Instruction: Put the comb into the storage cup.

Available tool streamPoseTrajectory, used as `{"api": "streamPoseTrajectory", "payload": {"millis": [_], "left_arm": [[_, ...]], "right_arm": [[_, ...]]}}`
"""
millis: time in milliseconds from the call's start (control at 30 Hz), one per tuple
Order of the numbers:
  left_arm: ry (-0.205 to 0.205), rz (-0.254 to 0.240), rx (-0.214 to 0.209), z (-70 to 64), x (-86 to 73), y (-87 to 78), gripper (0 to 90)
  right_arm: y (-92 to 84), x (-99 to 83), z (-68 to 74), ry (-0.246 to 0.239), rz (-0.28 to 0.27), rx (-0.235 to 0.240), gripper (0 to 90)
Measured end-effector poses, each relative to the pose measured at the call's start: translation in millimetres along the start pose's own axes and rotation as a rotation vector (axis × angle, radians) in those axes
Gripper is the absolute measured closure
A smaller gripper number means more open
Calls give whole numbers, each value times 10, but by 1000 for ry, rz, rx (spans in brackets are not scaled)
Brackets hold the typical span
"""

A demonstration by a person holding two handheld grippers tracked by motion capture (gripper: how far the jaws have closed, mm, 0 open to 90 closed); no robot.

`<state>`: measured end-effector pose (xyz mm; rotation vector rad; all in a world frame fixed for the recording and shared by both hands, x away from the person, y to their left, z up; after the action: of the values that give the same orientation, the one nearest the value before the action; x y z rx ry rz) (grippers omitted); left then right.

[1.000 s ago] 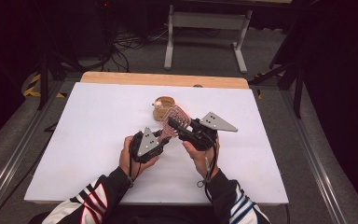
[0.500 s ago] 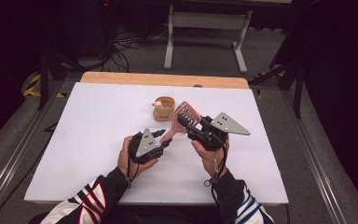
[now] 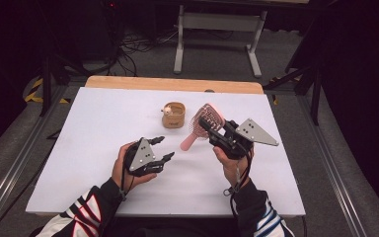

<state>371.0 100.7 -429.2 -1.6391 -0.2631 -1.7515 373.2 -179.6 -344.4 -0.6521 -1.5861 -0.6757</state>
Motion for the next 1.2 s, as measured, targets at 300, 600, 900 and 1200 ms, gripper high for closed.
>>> {"api": "streamPoseTrajectory", "payload": {"millis": [300, 600, 900, 1200], "left_arm": [[-59, 0, 26, 235, -209, -446, 202], [-129, -1, 54, 443, -442, -751, 111], [-141, 20, 68, 521, -599, -905, 65], [-155, 42, 84, 564, -685, -997, 56]], "right_arm": [[-60, 39, -38, -33, -9, -22, 638], [-124, 108, -66, -57, -34, -35, 638], [-122, 114, -103, -58, -33, -45, 639], [-66, 162, -162, -81, -42, -53, 639]]}}
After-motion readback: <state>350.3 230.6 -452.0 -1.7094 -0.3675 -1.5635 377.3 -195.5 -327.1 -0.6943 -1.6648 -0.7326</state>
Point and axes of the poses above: each handheld gripper's, and its own axes: y roughly forward along the jaws, x roughly out of its top, z roughly to its left, the point moved 1 cm from there along y, roughly forward along the jaws, and after that the axes turned 7 degrees about -y, right-handed, at the moved point
